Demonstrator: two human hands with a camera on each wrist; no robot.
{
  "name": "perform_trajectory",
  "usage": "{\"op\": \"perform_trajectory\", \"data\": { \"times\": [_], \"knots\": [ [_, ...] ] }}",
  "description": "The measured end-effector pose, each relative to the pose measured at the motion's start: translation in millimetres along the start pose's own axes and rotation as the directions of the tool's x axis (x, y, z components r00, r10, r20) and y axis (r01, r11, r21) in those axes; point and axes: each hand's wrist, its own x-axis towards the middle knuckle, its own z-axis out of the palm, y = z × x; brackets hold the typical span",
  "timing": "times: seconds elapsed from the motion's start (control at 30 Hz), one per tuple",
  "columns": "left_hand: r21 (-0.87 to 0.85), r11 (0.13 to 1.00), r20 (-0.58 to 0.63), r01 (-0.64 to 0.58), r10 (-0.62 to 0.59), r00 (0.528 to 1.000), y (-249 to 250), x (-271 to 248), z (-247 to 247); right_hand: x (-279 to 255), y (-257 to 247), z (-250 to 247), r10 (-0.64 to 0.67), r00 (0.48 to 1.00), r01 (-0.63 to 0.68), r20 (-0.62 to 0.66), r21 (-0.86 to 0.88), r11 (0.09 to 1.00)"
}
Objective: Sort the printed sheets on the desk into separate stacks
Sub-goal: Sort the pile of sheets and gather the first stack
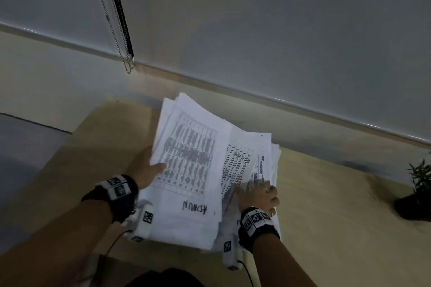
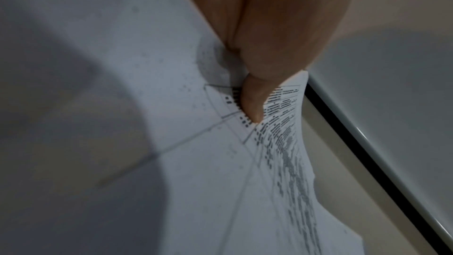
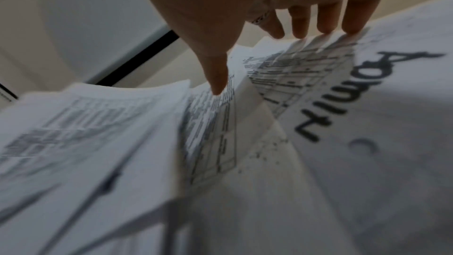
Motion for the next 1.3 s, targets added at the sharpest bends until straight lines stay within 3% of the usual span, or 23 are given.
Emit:
{"op": "perform_trajectory", "data": {
  "times": [0.17,0.43,0.67,0.77,0.87,0.97,1.3],
  "knots": [
    [-0.07,0.997,-0.108,-0.041,0.033,0.994,-4,-1,-39,11,-9,5,-0.021,0.999,0.024,0.034,-0.101,0.995],
    [-0.173,0.983,-0.137,-0.061,0.037,0.99,-10,-4,-49,19,-12,-12,0.052,0.994,-0.032,0.094,-0.207,0.978],
    [-0.142,0.988,-0.158,-0.065,0.042,0.987,-9,0,-48,3,-17,-4,-0.042,0.998,0.032,-0.04,-0.216,0.976],
    [-0.139,0.988,-0.151,-0.066,0.045,0.987,-11,1,-48,2,-14,-2,-0.036,0.999,0.037,0.011,-0.133,0.99],
    [-0.134,0.989,-0.141,-0.058,0.039,0.989,-11,0,-47,9,-9,-3,-0.014,0.998,0.009,0.065,0.072,0.997],
    [-0.129,0.99,-0.132,-0.055,0.038,0.99,-11,-1,-46,10,-5,-14,-0.017,0.999,0.006,0.049,0.216,0.976],
    [-0.084,0.996,-0.054,-0.014,0.009,0.998,-8,-7,-36,19,7,-34,0.014,0.993,-0.042,0.116,0.241,0.97]
  ]
}}
